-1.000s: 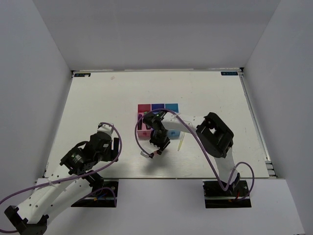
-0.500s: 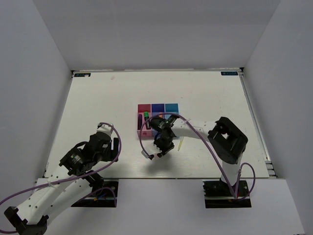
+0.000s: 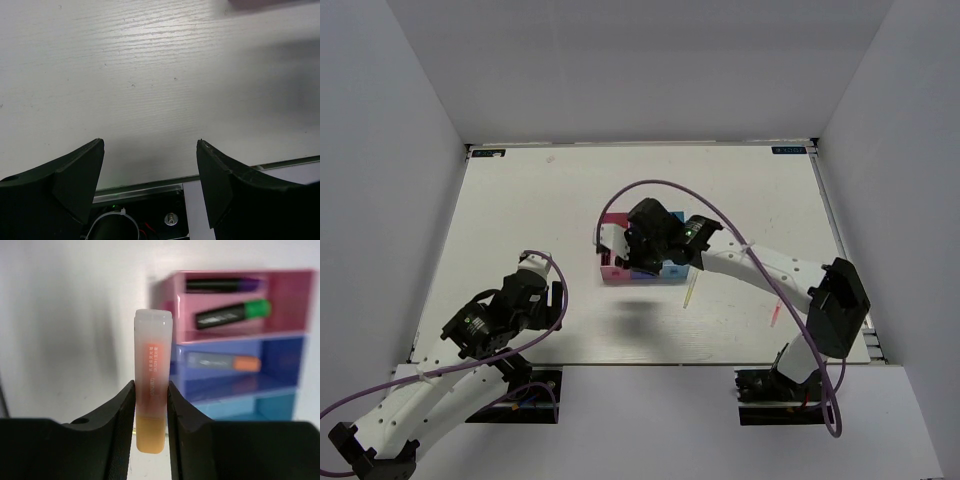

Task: Sort the stationery into containers
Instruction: Place the pen in the storage box.

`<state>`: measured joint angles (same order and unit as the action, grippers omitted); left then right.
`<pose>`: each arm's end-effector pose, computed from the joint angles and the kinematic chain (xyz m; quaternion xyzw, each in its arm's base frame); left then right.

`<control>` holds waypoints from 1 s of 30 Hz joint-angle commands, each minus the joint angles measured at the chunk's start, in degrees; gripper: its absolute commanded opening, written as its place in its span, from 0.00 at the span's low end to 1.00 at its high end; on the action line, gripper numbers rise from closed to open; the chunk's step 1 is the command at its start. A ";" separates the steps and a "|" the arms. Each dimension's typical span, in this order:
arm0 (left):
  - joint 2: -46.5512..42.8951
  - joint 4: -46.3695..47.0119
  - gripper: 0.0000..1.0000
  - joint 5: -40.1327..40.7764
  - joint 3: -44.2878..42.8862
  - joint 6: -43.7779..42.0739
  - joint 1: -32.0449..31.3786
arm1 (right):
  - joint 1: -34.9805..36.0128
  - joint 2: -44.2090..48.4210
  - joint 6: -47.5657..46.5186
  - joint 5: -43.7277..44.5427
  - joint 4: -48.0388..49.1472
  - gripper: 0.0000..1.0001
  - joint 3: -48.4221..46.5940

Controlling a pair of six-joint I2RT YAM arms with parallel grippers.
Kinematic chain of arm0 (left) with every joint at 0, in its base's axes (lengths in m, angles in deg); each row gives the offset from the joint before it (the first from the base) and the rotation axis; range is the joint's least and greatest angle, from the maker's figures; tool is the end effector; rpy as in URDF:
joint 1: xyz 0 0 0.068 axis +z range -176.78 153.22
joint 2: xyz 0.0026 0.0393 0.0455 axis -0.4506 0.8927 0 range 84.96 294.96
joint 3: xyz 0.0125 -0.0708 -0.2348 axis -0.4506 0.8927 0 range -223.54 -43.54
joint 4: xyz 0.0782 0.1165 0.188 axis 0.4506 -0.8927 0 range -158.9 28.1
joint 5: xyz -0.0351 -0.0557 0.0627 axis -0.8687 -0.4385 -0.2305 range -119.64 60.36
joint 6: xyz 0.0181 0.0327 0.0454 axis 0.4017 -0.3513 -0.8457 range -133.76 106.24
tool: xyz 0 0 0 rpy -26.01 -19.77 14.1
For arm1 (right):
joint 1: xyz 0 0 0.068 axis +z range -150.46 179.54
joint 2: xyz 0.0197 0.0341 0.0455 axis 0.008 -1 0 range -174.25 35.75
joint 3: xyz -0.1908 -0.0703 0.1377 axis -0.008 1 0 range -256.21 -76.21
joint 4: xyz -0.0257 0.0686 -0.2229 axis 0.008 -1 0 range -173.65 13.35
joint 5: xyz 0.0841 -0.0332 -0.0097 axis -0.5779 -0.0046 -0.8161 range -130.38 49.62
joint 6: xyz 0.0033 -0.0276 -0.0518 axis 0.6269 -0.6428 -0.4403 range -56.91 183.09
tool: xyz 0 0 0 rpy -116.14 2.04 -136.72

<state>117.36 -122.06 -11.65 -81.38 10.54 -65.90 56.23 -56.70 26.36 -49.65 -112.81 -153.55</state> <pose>0.0832 -0.0508 0.2266 0.0744 0.9395 -0.0305 0.3330 0.1738 0.2771 0.2601 -0.7028 0.6253 0.1324 0.3123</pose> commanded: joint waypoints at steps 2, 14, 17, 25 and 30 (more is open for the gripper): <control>-0.67 -0.31 0.85 0.28 0.40 0.32 0.27 | -0.96 0.43 21.77 21.38 10.75 0.00 -4.04; -0.59 -0.40 0.85 0.63 0.40 0.49 0.27 | -5.44 -14.77 57.19 41.36 4.81 0.00 -20.03; -0.85 -0.31 0.85 0.55 0.49 0.40 0.35 | -6.41 -15.92 60.19 41.45 3.56 0.00 -20.05; -0.59 -0.22 0.85 0.28 0.49 0.23 0.27 | -9.22 -16.98 63.01 31.17 4.17 0.00 -16.44; -0.59 -0.13 0.85 0.63 0.49 0.40 0.26 | -9.84 -17.86 62.66 28.53 3.91 0.18 -16.70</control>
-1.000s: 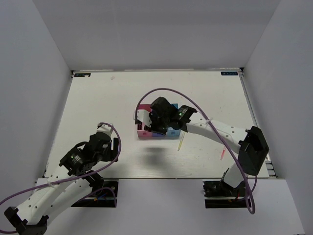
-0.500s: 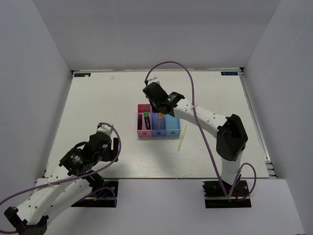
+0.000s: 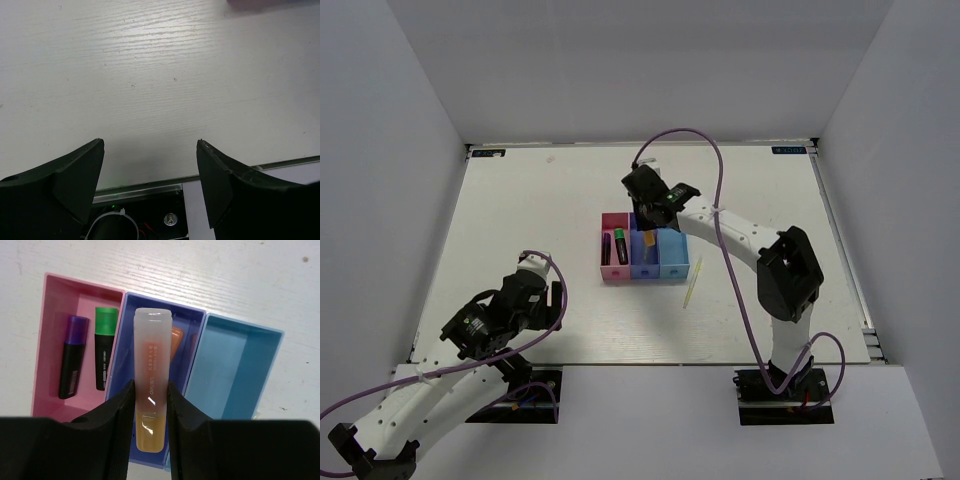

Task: Sort the stationery into containers
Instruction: Place the pen in the storage box.

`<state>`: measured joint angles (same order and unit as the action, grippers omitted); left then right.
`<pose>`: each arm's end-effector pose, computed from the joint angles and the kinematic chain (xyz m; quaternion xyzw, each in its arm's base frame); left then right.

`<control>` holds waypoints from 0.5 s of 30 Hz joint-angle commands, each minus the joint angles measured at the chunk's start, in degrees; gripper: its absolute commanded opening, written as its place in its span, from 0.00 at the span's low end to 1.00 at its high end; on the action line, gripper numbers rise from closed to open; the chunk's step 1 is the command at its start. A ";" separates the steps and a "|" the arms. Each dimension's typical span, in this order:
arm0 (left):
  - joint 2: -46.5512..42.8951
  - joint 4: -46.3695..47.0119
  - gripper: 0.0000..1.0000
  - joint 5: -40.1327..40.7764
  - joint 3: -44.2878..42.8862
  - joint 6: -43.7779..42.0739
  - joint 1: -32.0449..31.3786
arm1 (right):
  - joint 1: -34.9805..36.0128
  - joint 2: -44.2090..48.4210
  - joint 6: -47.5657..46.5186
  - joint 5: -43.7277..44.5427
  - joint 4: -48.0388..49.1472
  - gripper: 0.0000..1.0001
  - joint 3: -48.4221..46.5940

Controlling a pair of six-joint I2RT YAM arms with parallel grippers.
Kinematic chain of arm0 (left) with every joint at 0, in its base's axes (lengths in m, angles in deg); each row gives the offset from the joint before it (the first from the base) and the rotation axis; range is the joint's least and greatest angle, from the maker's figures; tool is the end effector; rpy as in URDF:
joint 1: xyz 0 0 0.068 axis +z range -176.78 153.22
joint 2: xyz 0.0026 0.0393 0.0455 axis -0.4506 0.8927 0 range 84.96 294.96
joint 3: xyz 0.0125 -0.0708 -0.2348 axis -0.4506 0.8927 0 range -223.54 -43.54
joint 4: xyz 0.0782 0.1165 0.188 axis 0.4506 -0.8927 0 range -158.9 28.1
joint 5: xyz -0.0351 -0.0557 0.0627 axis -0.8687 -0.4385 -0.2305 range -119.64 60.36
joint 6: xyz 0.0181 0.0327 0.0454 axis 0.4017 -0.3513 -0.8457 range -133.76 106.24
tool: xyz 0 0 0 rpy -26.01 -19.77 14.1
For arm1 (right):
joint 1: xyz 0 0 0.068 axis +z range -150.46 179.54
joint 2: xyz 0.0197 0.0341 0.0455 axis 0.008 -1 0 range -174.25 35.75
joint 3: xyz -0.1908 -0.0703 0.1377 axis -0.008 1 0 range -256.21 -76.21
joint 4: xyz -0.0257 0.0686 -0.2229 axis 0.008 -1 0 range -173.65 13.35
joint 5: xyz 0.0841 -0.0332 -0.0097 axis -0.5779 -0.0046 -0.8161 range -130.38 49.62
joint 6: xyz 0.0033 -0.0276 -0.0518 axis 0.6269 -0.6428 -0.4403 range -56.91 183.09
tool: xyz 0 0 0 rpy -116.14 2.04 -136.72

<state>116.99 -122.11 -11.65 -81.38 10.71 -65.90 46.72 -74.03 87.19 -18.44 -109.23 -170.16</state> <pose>0.0825 -0.0503 0.2270 0.0725 0.9388 -0.0325 0.3351 0.2831 0.2822 0.2493 -0.1174 0.9127 0.0586 0.3869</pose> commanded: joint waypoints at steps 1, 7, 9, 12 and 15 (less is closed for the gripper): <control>-0.30 -0.18 0.85 0.46 0.58 0.23 0.27 | -0.33 -0.79 1.66 -2.95 0.50 0.21 0.08; 0.14 -0.18 0.85 0.63 0.58 0.23 0.35 | -0.95 -0.35 0.78 -5.67 0.76 0.47 0.52; 0.14 -0.26 0.85 0.63 0.67 0.23 0.35 | -1.21 -0.17 0.69 -6.20 0.67 0.52 0.44; 0.05 -0.26 0.85 0.63 0.49 0.23 0.35 | -1.56 1.31 0.07 -7.25 0.85 0.58 0.61; 0.22 -0.52 0.85 0.55 0.49 0.23 0.35 | -1.83 4.47 -4.47 -10.23 1.98 0.59 1.49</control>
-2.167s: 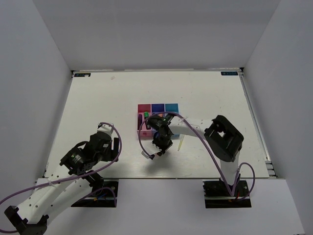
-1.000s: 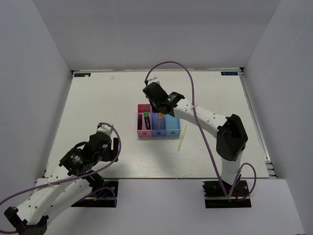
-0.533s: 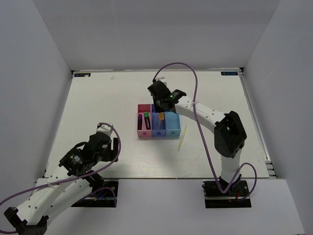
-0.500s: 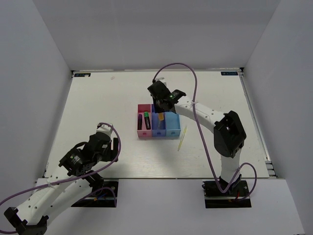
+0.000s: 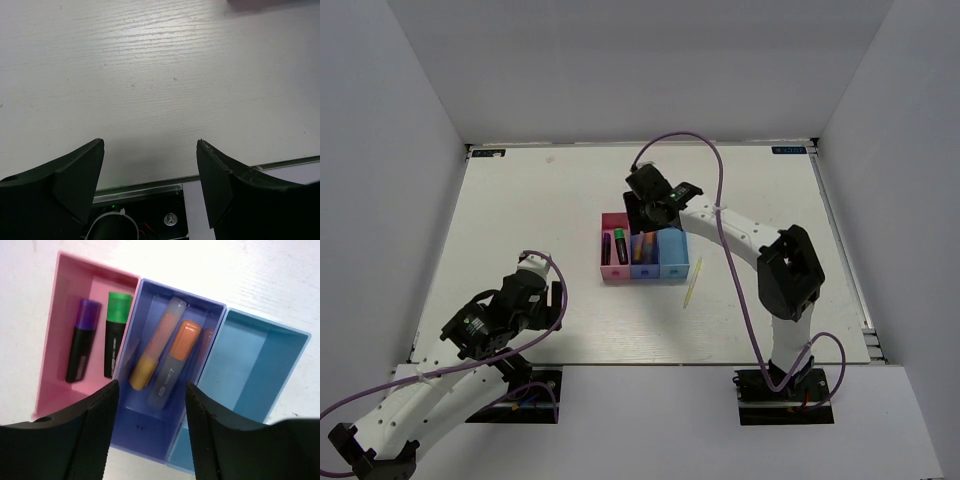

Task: Sort the stationery into containers
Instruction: Place the pen in the storage box, then pick up the pen from the center of the board.

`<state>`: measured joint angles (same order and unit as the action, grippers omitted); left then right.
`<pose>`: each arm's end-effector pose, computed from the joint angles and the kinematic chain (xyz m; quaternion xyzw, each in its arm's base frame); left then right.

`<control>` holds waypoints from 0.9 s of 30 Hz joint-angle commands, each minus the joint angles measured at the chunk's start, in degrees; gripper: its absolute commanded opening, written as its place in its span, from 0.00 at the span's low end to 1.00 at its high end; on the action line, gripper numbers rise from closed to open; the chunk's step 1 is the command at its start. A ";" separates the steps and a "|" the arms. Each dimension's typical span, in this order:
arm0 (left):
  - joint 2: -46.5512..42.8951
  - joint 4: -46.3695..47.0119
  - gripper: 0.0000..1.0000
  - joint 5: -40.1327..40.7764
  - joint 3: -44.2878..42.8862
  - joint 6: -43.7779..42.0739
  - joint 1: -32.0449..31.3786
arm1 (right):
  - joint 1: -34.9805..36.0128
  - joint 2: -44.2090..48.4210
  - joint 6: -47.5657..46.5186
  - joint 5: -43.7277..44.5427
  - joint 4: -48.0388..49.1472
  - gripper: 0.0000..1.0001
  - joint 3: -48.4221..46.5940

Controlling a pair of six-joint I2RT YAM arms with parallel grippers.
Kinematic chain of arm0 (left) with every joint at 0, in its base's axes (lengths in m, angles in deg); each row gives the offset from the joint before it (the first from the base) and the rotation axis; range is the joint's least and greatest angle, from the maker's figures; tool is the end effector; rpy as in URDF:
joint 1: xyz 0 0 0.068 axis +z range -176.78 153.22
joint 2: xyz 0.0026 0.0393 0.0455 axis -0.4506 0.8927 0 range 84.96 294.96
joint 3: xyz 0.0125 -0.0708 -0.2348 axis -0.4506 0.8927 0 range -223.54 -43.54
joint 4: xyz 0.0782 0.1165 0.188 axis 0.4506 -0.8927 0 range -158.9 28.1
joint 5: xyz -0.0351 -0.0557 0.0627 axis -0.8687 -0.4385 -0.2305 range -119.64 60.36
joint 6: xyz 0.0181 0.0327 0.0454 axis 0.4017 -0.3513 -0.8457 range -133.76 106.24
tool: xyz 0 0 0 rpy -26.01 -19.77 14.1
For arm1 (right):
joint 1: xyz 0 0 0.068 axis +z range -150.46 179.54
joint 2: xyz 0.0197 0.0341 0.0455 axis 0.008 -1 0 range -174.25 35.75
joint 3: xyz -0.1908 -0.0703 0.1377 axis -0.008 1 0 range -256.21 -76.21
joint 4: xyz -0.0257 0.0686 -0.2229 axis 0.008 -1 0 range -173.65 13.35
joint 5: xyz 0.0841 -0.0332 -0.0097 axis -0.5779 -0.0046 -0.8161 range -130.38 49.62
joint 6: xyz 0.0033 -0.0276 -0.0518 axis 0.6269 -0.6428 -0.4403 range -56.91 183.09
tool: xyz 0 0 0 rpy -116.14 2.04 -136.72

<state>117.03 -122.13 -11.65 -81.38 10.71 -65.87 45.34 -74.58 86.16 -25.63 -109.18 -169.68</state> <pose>0.0826 -0.0503 0.2269 0.0724 0.9390 -0.0322 0.3347 0.2874 0.2801 0.2419 -0.1396 0.9206 0.0954 0.3519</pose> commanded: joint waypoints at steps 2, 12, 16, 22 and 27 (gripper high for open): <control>0.01 -0.42 0.85 0.63 0.49 0.32 0.24 | -1.24 10.87 -13.32 -8.64 3.26 0.45 3.98; 6.65 6.41 0.00 -11.04 -0.38 -1.09 0.24 | -11.16 38.66 -54.27 -29.72 5.45 0.00 31.39; 15.28 12.05 0.19 -12.91 -3.80 0.49 -6.04 | -15.47 40.45 -46.11 -5.54 6.27 0.46 36.69; 33.70 23.20 0.64 -6.05 -11.54 2.51 -19.86 | -24.35 44.91 -33.01 -3.14 0.28 0.48 43.45; 46.40 30.24 0.62 -1.48 -18.75 6.20 -24.36 | -28.48 45.55 -23.43 -3.40 -0.95 0.45 47.24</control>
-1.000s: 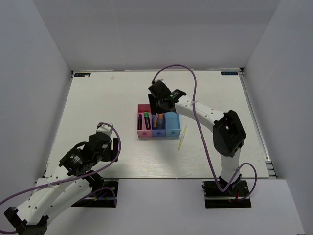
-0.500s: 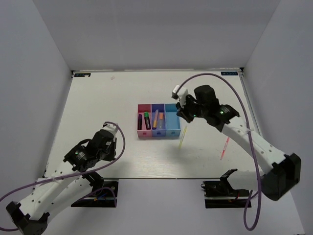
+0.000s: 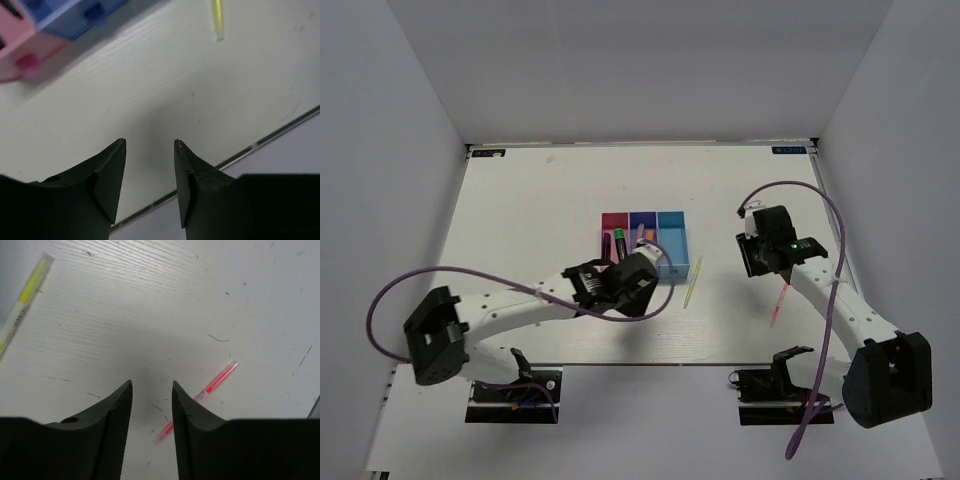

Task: Sort the stationery into containers
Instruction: Pick up the pen from the center of the board.

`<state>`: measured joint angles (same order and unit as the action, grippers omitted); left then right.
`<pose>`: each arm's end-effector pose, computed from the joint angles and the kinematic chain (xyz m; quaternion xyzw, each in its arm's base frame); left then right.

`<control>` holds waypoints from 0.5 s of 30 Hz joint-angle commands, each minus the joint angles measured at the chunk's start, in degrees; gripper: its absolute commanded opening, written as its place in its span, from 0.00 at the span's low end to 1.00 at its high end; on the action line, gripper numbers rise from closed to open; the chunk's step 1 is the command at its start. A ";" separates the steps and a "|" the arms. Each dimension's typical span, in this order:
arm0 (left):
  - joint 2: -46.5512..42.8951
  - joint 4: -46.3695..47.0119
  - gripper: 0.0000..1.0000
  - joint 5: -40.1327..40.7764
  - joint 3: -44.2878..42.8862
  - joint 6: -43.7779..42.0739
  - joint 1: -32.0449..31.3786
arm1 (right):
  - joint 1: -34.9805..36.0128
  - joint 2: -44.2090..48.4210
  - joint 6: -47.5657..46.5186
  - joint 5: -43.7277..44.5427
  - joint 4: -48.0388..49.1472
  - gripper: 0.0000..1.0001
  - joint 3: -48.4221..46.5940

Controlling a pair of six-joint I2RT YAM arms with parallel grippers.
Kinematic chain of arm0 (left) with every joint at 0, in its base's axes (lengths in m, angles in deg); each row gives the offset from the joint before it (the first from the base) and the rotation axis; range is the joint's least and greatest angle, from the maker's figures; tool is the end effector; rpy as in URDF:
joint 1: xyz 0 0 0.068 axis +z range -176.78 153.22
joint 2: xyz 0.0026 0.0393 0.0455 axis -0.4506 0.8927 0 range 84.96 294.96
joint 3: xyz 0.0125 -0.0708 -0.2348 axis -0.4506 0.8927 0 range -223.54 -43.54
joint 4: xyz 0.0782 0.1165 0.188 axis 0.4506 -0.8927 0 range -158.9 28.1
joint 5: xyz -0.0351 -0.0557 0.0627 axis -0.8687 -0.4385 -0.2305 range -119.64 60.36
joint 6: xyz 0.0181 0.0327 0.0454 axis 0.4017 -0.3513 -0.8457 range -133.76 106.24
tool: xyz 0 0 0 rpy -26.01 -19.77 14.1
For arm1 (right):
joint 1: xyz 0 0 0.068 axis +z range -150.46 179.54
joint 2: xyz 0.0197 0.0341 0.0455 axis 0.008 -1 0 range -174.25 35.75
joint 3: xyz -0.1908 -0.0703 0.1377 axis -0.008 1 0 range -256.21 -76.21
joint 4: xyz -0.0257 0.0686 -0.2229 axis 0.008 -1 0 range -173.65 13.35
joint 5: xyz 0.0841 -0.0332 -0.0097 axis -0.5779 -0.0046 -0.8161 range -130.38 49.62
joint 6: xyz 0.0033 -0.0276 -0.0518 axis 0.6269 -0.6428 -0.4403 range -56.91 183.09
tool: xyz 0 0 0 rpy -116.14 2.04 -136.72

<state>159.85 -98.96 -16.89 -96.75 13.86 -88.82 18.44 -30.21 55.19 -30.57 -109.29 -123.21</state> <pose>0.1215 -0.2090 0.2182 0.2546 0.9230 -0.1129 0.2653 0.2104 0.0644 0.2244 -0.1907 0.9218 -0.0489 0.3339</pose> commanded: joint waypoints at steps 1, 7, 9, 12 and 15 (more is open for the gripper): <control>6.64 9.52 0.51 3.77 -5.74 3.75 -1.42 | -3.50 1.00 11.12 0.84 -0.84 0.40 1.03; 20.28 13.06 0.24 7.72 -15.31 8.59 -4.31 | -9.04 0.47 15.80 -6.88 -1.90 0.07 0.51; 24.59 13.24 0.26 8.69 -18.31 9.56 -5.19 | -10.37 0.83 16.25 -9.00 -2.07 0.07 0.51; 29.06 13.06 0.41 9.31 -22.01 10.61 -6.07 | -12.47 1.35 17.13 -11.73 -1.81 0.13 1.12; 32.23 13.41 0.46 9.48 -24.31 11.14 -6.42 | -14.23 2.06 17.13 -13.58 -1.72 0.14 1.12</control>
<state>191.04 -86.76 -9.42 -117.84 23.15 -94.57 5.63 -29.84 70.42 -39.91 -110.91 -121.92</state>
